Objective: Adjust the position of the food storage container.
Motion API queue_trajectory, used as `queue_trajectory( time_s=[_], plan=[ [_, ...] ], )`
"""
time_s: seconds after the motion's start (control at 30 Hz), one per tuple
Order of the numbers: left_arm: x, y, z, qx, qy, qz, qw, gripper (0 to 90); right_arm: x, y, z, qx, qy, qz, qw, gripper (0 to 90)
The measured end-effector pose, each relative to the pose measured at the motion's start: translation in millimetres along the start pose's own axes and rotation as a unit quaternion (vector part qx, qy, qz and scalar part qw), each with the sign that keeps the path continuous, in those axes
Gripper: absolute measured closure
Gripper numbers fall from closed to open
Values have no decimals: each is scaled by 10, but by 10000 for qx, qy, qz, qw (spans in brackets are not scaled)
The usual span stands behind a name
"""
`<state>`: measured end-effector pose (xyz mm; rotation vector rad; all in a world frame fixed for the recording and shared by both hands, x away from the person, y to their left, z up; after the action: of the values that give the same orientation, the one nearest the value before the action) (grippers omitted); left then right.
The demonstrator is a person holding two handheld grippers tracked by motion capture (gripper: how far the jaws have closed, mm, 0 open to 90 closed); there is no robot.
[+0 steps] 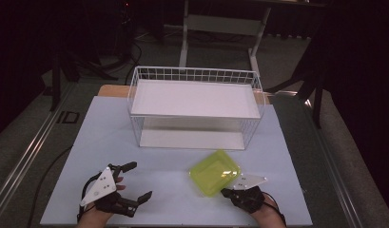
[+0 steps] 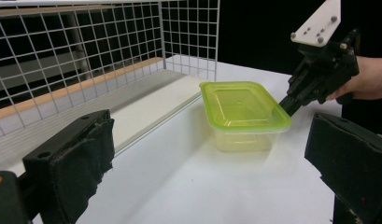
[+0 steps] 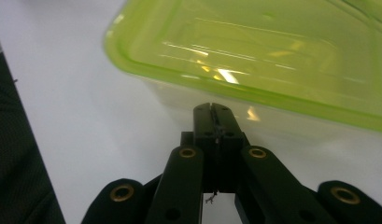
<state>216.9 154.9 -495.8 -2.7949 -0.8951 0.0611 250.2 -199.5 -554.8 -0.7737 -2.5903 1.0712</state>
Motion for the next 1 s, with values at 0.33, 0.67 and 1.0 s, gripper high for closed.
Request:
queue_trajectory(
  time_s=[0.33, 0.67, 1.0],
  plan=[
    [2, 6, 5, 3, -12, 15, 10000, 23, 140, 311, -276, -30, -301, -94, 9995, 900],
    [0, 4, 12, 26, -14, 37, 10000, 23, 131, 437, -407, -79, -308, -143, 9994, 900],
    [-6, 13, 13, 56, 3, 30, 10000, 23, -215, 39, 18, 178, 45, 311, 9993, 899]
  ],
)
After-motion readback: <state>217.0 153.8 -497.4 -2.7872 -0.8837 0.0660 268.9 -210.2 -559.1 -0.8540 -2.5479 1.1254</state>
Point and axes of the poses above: each handheld gripper's, and its own axes: y roughly forward along the jaws, z roughly out of its underside, x roughly to its left, the point moved 4 cm from there along y, roughly forward along the jaws, and after that the axes turned 1 degree about z, right-handed, at the moved point
